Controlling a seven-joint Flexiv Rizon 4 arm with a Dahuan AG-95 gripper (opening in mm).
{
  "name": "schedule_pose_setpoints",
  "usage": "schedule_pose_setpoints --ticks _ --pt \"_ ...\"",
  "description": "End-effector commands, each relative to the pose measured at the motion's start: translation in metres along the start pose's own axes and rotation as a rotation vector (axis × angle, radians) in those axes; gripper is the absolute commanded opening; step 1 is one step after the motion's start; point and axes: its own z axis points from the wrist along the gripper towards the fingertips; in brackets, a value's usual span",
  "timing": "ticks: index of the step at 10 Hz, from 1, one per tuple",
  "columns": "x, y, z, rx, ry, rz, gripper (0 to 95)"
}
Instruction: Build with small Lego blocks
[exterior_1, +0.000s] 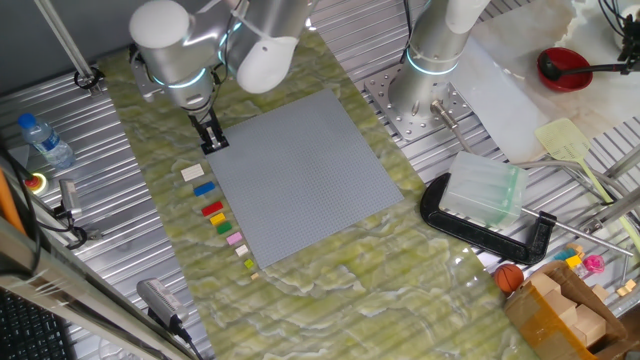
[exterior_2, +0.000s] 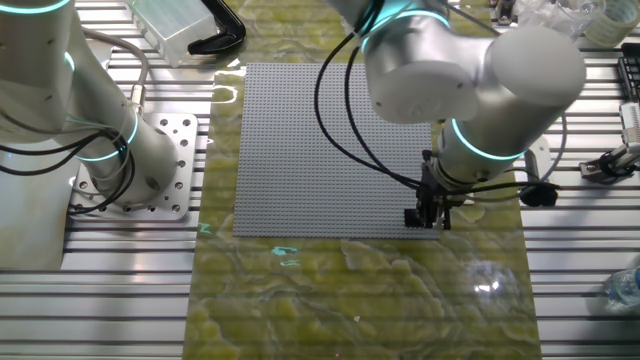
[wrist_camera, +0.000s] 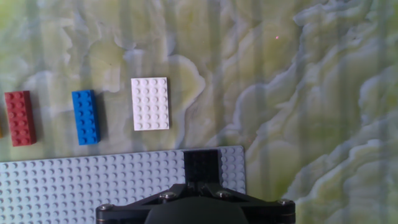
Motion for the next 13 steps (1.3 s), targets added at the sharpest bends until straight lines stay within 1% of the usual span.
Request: schedule_pose_setpoints --ticks 1,5,13 --pt "0.0006 0.0017 0.0413 -0.014 0.006 0.001 0.0" --pt "0.0073 0.0020 0.0432 -0.015 0.006 -0.009 0.0" --pt "0.0058 0.0032 0.0456 -0.008 0.006 -0.017 0.0"
